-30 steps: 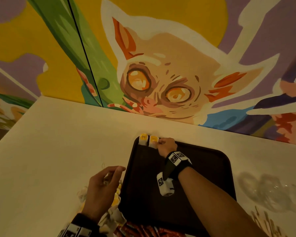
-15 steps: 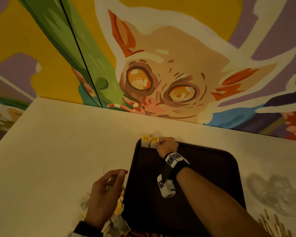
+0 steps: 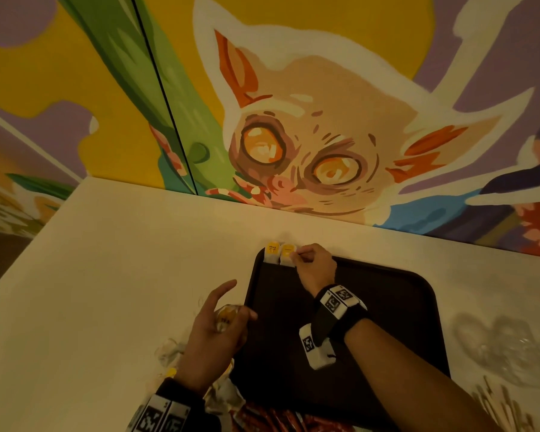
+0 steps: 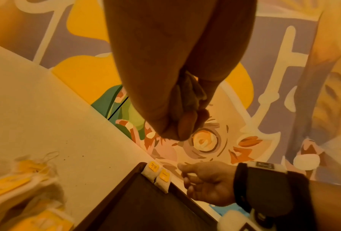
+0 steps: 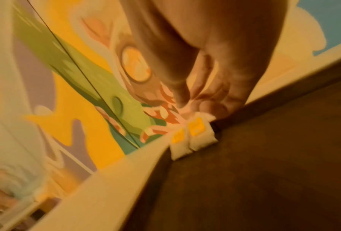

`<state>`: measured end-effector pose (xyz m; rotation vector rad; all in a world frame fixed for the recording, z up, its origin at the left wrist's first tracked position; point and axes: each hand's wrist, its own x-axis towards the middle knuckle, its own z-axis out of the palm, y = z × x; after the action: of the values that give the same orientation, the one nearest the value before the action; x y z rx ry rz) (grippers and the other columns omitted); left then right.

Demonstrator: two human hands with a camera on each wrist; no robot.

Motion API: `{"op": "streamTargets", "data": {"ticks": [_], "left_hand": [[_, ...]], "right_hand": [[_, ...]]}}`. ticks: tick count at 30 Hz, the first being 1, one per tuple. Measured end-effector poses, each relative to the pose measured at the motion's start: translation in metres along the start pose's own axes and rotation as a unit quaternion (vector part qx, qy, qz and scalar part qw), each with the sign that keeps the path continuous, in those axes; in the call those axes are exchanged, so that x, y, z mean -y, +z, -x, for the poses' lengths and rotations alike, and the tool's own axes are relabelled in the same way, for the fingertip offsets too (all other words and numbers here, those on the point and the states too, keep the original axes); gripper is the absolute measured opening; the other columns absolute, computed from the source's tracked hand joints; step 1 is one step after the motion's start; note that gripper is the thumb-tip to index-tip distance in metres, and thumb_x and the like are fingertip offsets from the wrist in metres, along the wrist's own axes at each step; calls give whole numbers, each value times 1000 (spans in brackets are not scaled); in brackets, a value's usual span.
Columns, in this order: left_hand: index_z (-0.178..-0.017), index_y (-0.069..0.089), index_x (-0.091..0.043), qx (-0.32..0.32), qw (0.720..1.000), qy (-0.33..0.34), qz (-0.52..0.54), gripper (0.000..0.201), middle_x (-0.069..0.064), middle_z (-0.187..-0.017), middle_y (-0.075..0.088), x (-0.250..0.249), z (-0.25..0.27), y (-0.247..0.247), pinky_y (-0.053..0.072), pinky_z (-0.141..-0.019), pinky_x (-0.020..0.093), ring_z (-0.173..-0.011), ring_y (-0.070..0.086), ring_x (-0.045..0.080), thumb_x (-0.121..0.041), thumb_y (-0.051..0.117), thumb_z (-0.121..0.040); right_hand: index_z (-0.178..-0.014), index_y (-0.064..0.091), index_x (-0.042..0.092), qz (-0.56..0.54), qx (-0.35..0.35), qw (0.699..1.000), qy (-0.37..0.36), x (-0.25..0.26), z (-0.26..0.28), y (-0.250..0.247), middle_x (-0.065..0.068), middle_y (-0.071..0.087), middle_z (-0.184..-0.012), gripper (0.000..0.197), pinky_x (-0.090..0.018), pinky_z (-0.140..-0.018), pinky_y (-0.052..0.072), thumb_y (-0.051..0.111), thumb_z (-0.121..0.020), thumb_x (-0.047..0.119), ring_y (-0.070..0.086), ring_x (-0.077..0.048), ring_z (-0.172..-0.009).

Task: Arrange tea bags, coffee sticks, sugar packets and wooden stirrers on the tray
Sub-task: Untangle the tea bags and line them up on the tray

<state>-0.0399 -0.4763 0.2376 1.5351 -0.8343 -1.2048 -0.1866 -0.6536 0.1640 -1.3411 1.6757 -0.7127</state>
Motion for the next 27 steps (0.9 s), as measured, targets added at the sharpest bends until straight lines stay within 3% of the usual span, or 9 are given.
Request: {"op": "streamTargets", "data": {"ticks": [2,5,7,10,15,17,19,23,27], "left_hand": [[-135,39,-30,24,1000,4,-11,48,8,-87,72,-2,3,4,44,-51,30,-54,50,18,-7,54,-96],[-138,35,-29,70,997,11,-9,52,9,-88,72,-6,8,10,44,-48,26,-51,50,15,-3,52,-96],[-137,35,-34,93,996,5,-18,56,5,-85,73,-8,13,15,45,-48,24,-52,52,13,-2,54,-95],[-139,35,-33,113,992,16,-48,59,-2,-62,61,-9,22,19,43,-48,22,-50,51,8,-3,56,-93],[-139,38,-31,148,985,30,-88,64,0,-62,55,-7,33,23,39,-47,21,-49,46,9,5,55,-89],[-133,45,-29,154,981,49,-105,54,5,-74,63,-9,38,24,43,-52,21,-56,52,10,1,58,-90],[-125,55,-23,156,977,80,-119,39,-3,-88,69,-10,44,25,46,-59,18,-67,60,6,-5,61,-91],[-117,59,-15,168,978,76,-95,23,-3,-78,69,-14,57,27,44,-53,19,-58,55,5,-9,57,-94],[-118,58,-11,180,976,76,-91,24,5,-83,71,-14,66,27,45,-54,21,-59,57,10,-5,53,-96]], "right_hand": [[-93,68,16,-30,57,997,-40,10,22,-11,4,68,-93,12,-27,-76,58,74,-86,24,68,-15,-88],[-95,69,22,-54,176,977,-105,31,67,-35,3,67,-99,8,-15,-62,50,69,-90,27,63,-8,-82],[-99,70,23,-45,257,953,-154,40,94,-51,6,69,-94,10,-19,-70,52,68,-90,28,64,-6,-83],[-105,72,28,0,344,921,-184,39,124,-67,10,70,-97,16,-31,-87,55,70,-90,30,65,-8,-89],[-101,74,32,26,310,927,-209,25,146,-78,12,68,-98,15,-38,-86,55,73,-86,31,63,-9,-89],[-99,74,28,9,305,930,-204,21,153,-82,10,70,-96,12,-34,-84,56,73,-87,28,65,-7,-87],[-98,73,22,-22,303,933,-194,17,161,-86,6,72,-92,10,-31,-82,56,71,-89,24,67,-8,-79],[-98,70,19,-44,277,941,-192,12,173,-94,-2,73,-81,8,-32,-90,50,67,-92,23,69,-11,-76],[-97,72,17,-84,248,949,-175,9,178,-98,-1,73,-83,8,-24,-73,52,68,-90,17,68,-12,-75]]}}
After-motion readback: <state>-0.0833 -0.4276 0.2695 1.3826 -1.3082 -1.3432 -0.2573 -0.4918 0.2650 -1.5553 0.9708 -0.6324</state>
